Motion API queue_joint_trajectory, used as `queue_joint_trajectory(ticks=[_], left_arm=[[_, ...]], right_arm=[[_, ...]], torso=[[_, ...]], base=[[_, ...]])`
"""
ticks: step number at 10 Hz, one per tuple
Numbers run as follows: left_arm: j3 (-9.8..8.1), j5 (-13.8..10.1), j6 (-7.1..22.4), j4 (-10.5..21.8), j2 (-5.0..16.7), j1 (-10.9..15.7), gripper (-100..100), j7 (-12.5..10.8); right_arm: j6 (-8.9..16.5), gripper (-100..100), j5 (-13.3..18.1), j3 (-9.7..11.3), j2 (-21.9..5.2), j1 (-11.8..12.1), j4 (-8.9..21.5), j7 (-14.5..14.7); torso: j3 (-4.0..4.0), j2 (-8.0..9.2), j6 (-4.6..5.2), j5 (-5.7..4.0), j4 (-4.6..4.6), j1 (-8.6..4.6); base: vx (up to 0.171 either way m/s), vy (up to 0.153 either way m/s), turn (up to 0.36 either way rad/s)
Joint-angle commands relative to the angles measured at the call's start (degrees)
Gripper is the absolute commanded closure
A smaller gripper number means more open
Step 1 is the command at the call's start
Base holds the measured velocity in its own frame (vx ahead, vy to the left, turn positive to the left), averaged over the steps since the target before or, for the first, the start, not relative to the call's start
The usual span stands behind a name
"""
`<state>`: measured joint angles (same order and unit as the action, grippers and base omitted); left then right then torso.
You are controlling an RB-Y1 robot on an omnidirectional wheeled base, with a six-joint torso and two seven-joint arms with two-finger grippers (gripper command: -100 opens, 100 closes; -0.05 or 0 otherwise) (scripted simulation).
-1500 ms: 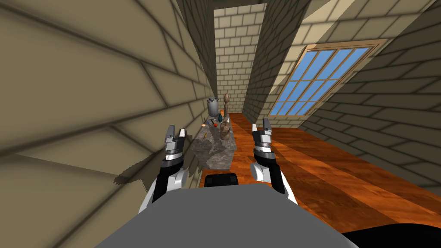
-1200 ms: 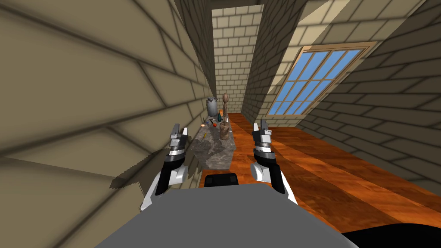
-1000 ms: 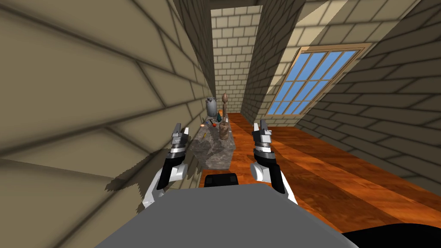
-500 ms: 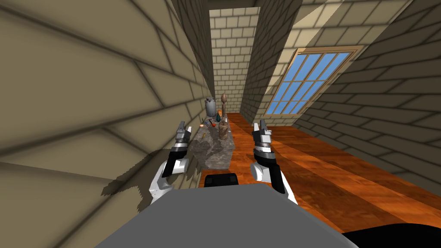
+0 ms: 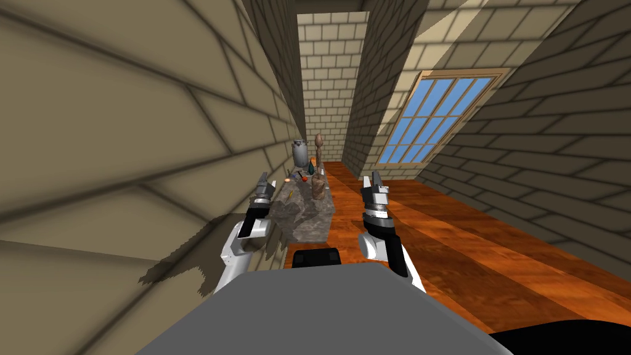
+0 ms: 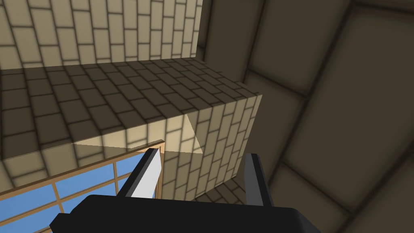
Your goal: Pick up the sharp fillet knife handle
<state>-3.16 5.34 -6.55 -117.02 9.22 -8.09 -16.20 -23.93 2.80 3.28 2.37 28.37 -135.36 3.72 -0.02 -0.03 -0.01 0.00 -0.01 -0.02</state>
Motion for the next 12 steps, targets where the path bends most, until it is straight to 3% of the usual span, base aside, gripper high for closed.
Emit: queue_joint_trajectory(ticks=[1, 2, 3, 4, 5, 12], left_arm=[[-0.35, 0.1, 2.0, 1.3, 0.2, 1.3, -100, -1.6], [-1.17, 0.3, 4.1, 3.6, 0.8, 3.6, -100, -4.0], [-1.17, 0.3, 5.1, 3.7, 0.8, 4.0, -100, -4.3], [-2.02, 0.6, 7.0, 5.7, 1.4, 5.9, -100, -6.6], [-2.02, 0.6, 8.3, 6.2, 1.4, 6.8, -100, -7.1], [-5.66, 1.7, 20.5, 16.4, 3.2, 17.6, -100, -18.0]], right_arm=[[0.0, 0, 0.0, 0.0, 0.0, 0.0, 0.0, 0.0], [0.0, 0, 0.0, 0.0, 0.0, 0.0, 0.0, 0.0], [0.0, 0, 0.0, 0.0, 0.0, 0.0, 0.0, 0.0], [0.0, 0, 0.0, 0.0, 0.0, 0.0, 0.0, 0.0], [0.0, 0, 0.0, 0.0, 0.0, 0.0, 0.0, 0.0], [0.0, 0, 0.0, 0.0, 0.0, 0.0, 0.0, 0.0]], torso=[[0.00, 0.00, 0.00, 0.00, 0.00, 0.00], [0.00, 0.00, -0.01, 0.00, 0.00, 0.00], [0.00, -0.01, 0.00, 0.00, 0.00, -0.01], [0.00, 0.00, -0.01, 0.00, 0.00, -0.01], [-0.01, -0.02, 0.00, -0.01, 0.00, -0.03], [-0.02, -0.03, -0.01, -0.01, -0.01, -0.07]], base=[[0.001, -0.007, -0.017], [0.003, -0.011, -0.026], [0.002, -0.009, -0.013], [0.003, -0.016, -0.026], [0.004, -0.014, -0.012], [0.008, -0.021, -0.010]])
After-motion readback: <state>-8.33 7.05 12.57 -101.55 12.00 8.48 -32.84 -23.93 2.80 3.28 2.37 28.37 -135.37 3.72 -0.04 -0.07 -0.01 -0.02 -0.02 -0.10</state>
